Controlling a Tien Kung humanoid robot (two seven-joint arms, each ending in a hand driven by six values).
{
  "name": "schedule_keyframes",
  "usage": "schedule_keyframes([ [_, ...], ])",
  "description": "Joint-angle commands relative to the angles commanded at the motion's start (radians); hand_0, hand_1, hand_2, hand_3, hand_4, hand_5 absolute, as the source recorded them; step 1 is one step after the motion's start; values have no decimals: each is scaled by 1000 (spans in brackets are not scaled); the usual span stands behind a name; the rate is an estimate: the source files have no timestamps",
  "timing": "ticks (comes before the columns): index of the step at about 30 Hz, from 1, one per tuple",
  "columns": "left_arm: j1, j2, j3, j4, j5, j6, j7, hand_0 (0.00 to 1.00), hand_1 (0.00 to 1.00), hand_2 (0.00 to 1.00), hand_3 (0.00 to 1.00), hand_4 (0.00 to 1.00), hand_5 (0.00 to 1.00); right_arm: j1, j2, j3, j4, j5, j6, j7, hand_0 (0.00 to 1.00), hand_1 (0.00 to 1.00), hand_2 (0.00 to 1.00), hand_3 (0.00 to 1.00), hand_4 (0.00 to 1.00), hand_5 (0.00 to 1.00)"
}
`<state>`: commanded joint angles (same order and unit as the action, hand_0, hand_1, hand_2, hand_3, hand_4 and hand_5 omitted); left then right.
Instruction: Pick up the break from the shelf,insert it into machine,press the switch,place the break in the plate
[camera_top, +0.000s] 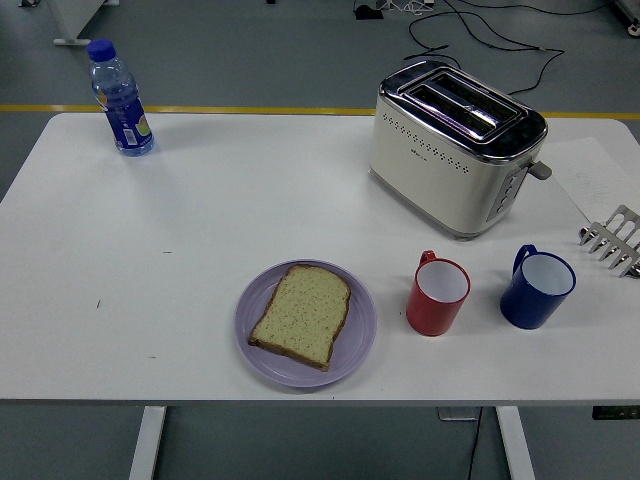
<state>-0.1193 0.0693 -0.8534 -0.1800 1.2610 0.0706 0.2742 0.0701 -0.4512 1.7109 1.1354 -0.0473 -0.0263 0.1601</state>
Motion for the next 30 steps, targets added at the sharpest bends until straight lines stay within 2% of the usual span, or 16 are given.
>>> schedule_keyframes([
  [18, 13, -1, -37, 0, 54, -8, 5, 654, 591, 599, 597, 331, 940, -43, 40, 33, 12, -14, 3, 1, 766, 720, 729, 634, 498, 228],
  [30, 4, 2, -13, 0, 18, -4, -1, 654, 590, 600, 598, 329, 940, -31, 46, 38, 9, -7, 1, 4, 765, 717, 729, 633, 497, 227],
])
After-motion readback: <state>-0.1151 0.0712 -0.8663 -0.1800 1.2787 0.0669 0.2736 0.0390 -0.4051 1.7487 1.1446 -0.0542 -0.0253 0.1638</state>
